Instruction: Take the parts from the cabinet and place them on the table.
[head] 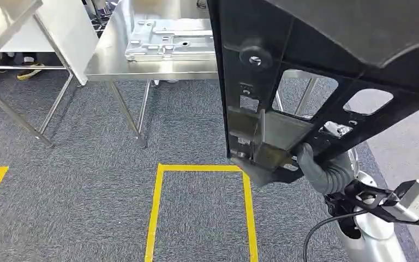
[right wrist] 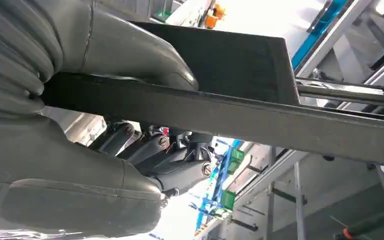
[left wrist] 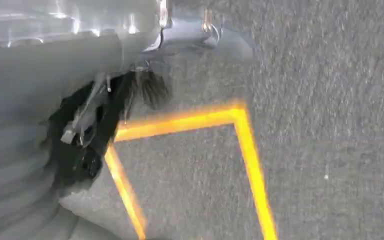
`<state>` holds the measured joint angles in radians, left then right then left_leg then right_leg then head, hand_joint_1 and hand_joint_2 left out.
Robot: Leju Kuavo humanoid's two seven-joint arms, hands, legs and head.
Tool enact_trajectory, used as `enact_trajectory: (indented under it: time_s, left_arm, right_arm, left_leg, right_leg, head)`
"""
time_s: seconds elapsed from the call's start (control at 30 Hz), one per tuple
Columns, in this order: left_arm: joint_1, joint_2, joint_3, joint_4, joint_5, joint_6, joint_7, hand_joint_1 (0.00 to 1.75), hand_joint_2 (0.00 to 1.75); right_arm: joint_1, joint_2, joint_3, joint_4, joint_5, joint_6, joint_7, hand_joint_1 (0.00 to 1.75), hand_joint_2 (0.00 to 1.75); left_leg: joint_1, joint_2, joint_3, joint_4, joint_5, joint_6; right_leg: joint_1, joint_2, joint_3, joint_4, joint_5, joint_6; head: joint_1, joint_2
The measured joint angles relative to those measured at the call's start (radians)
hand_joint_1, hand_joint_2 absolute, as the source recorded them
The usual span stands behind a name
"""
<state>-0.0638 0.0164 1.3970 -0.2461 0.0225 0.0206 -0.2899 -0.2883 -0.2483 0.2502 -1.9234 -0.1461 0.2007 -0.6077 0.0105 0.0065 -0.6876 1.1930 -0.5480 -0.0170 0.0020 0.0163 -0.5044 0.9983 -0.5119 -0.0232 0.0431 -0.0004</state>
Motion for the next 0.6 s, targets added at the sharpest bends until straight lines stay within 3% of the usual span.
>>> enact_trajectory:
  time_s: [0.03,0.07,0.1,0.2,0.23,0.27,0.3,0.37,0.4,0.43,0.47,0.5,0.53,0.57,0.6]
  left_arm:
    - [0.0,0.001,0.0,0.0,0.0,0.001,0.0,0.0,1.75]
    - [0.002,0.007,0.0,0.0,0.0,0.002,0.001,0.0,1.75]
    - [0.003,0.006,0.0,0.0,0.0,0.004,0.003,0.0,1.75]
    - [0.002,0.009,0.0,-0.001,0.0,0.006,0.002,0.0,1.75]
    - [0.001,0.008,0.0,-0.001,0.0,0.006,0.002,0.0,1.75]
    - [0.0,0.007,0.0,-0.001,0.0,0.006,0.002,0.0,1.75]
    - [-0.001,0.007,0.0,-0.001,0.0,0.006,0.002,0.0,1.75]
    - [-0.002,0.007,0.0,-0.001,0.0,0.006,-0.001,0.0,1.75]
    - [-0.002,0.006,0.0,-0.001,0.0,0.004,-0.001,0.0,1.75]
    - [-0.001,0.005,0.0,-0.001,0.0,0.004,-0.001,0.0,1.75]
    - [-0.001,0.005,0.0,-0.001,0.0,0.003,-0.001,0.0,1.75]
    - [0.0,0.005,0.0,-0.001,0.0,0.003,-0.001,0.0,1.75]
    - [0.0,0.004,0.0,-0.001,0.0,0.002,-0.003,0.0,1.75]
    - [0.0,0.004,0.0,-0.001,0.0,0.002,-0.003,0.0,1.75]
    - [-0.002,0.004,0.0,-0.001,0.0,0.002,-0.004,0.0,1.75]
  right_arm:
    - [0.0,0.001,0.0,0.0,0.0,0.0,0.0,1.75,1.75]
    - [0.0,0.002,0.0,0.001,0.0,0.0,0.0,1.75,1.75]
    - [0.003,0.004,0.001,0.002,0.002,0.0,-0.001,1.75,1.75]
    - [0.003,0.004,0.001,0.0,0.006,0.0,-0.002,1.75,1.75]
    - [0.003,0.004,0.001,0.0,0.007,0.0,-0.003,1.75,1.75]
    - [0.003,0.005,0.001,0.0,0.009,0.0,-0.003,1.75,1.75]
    - [-0.001,0.005,0.001,-0.001,0.01,0.0,-0.007,1.75,1.75]
    - [0.001,0.005,0.001,0.0,0.01,0.0,-0.01,1.75,1.75]
    - [0.004,0.005,0.001,0.0,0.011,0.0,-0.01,1.75,1.75]
    - [0.006,0.005,0.001,0.0,0.01,0.0,-0.01,1.75,1.75]
    - [0.006,0.005,0.0,0.0,0.01,0.0,-0.01,1.75,1.75]
    - [0.007,0.005,0.0,0.0,0.01,0.0,-0.011,1.75,1.75]
    - [0.008,0.005,-0.001,0.0,0.01,0.0,-0.012,1.75,1.75]
    - [0.009,0.005,-0.002,0.0,0.01,0.0,-0.013,1.75,1.75]
    - [0.013,0.005,-0.002,0.0,0.011,-0.001,-0.016,1.75,1.75]
  left_leg:
    - [-0.004,-0.001,0.023,-0.083,0.063,0.008]
    - [-0.009,-0.001,0.033,-0.161,0.156,0.023]
    - [-0.013,-0.003,0.032,-0.162,0.132,0.023]
    - [-0.016,0.0,0.058,-0.179,0.128,0.039]
    - [-0.009,-0.003,0.08,-0.192,0.129,0.042]
    - [-0.009,-0.002,0.096,-0.204,0.125,0.046]
    - [-0.008,-0.002,0.106,-0.208,0.119,0.052]
    - [-0.007,-0.002,0.124,-0.209,0.1,0.052]
    - [-0.007,-0.003,0.136,-0.209,0.091,0.051]
    - [-0.005,-0.003,0.151,-0.209,0.079,0.05]
    - [-0.003,-0.004,0.166,-0.209,0.068,0.046]
    - [-0.001,-0.004,0.185,-0.208,0.055,0.042]
    - [0.001,-0.004,0.202,-0.208,0.042,0.037]
    - [0.001,-0.003,0.208,-0.209,0.028,0.031]
    - [-0.002,-0.003,0.225,-0.197,0.014,0.025]
  right_leg:
    - [0.002,0.0,0.015,0.0,-0.012,0.001]
    - [0.002,0.0,0.022,-0.002,-0.023,0.002]
    - [0.004,0.006,0.028,-0.003,-0.029,0.011]
    - [0.003,0.006,0.043,-0.002,-0.025,0.03]
    - [0.004,0.005,0.038,0.013,-0.023,0.034]
    - [0.0,-0.002,0.02,0.062,-0.013,0.039]
    - [-0.002,-0.004,-0.024,0.129,-0.018,0.045]
    - [-0.01,-0.005,-0.129,0.266,-0.087,0.055]
    - [-0.014,-0.006,-0.166,0.301,-0.122,0.061]
    - [-0.017,-0.007,-0.188,0.299,-0.135,0.066]
    - [-0.019,-0.009,-0.19,0.266,-0.122,0.069]
    - [-0.021,-0.011,-0.179,0.2,-0.08,0.071]
    - [-0.024,-0.014,-0.161,0.121,-0.014,0.074]
    - [-0.027,-0.02,-0.147,0.042,0.081,0.073]
    - [-0.024,-0.03,-0.149,0.015,0.123,0.064]
  head:
    - [-0.001,0.0]
    - [0.0,0.0]
    - [0.0,0.0]
    - [-0.001,0.0]
    - [-0.002,0.0]
    - [0.0,0.0]
    - [0.003,0.0]
    - [0.003,0.0]
    - [0.003,0.0]
    - [0.004,0.0]
    - [0.003,0.0]
    - [0.004,0.0]
    - [0.004,0.0]
    - [0.006,0.0]
    - [0.007,0.0]
